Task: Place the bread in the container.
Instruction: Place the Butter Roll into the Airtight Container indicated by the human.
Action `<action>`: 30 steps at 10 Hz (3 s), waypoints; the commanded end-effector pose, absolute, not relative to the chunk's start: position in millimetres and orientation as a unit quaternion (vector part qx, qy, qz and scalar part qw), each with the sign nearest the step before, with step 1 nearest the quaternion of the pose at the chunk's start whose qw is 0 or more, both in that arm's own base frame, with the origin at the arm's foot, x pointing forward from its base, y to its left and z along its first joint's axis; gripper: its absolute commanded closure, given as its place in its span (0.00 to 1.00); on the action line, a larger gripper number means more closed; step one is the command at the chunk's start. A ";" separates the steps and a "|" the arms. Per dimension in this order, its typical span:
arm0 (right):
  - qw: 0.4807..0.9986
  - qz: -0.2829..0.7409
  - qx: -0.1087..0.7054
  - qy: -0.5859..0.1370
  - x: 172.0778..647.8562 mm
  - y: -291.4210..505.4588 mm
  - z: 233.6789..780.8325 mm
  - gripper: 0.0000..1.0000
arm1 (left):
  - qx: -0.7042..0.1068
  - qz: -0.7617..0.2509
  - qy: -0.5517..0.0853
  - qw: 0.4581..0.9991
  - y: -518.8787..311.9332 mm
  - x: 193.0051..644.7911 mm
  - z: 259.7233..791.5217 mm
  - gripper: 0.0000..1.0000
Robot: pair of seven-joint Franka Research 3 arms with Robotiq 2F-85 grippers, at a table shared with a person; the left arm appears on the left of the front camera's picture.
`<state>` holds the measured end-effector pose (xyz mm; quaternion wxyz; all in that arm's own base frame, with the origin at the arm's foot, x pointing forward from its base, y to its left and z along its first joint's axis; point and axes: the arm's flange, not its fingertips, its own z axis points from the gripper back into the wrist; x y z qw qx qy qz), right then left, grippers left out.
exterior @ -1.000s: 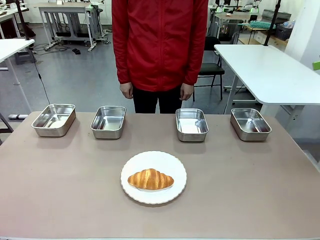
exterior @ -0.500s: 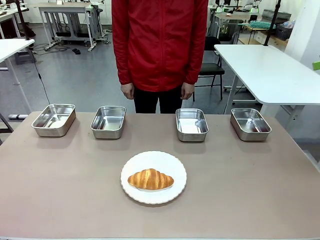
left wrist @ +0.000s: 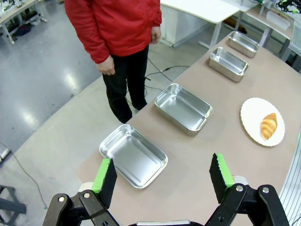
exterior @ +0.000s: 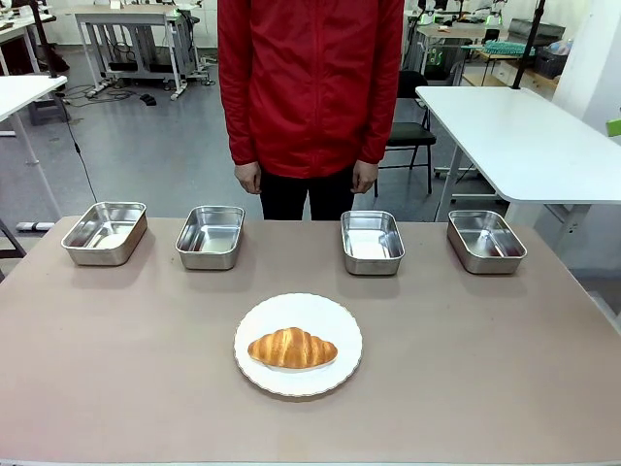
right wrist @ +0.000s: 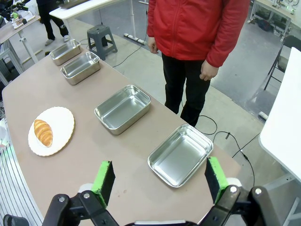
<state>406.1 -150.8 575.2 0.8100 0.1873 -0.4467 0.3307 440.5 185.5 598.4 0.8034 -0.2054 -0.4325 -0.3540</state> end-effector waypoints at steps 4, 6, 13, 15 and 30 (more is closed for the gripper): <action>0.807 0.331 0.190 -0.451 406.7 -150.8 575.5 0.00 | -0.205 -0.353 -0.434 0.803 185.9 439.5 598.7 0.00; 0.807 0.331 0.190 -0.451 406.7 -150.8 575.5 0.00 | -0.205 -0.353 -0.434 0.803 185.9 439.5 598.7 0.00; 0.807 0.331 0.190 -0.451 406.7 -150.8 575.5 0.00 | -0.205 -0.353 -0.434 0.803 185.9 439.5 598.7 0.00; 0.807 0.331 0.190 -0.451 406.7 -150.8 575.5 0.00 | -0.205 -0.353 -0.434 0.803 185.9 439.5 598.7 0.00; 0.807 0.331 0.190 -0.451 406.7 -150.8 575.5 0.00 | -0.205 -0.353 -0.434 0.803 185.9 439.5 598.7 0.00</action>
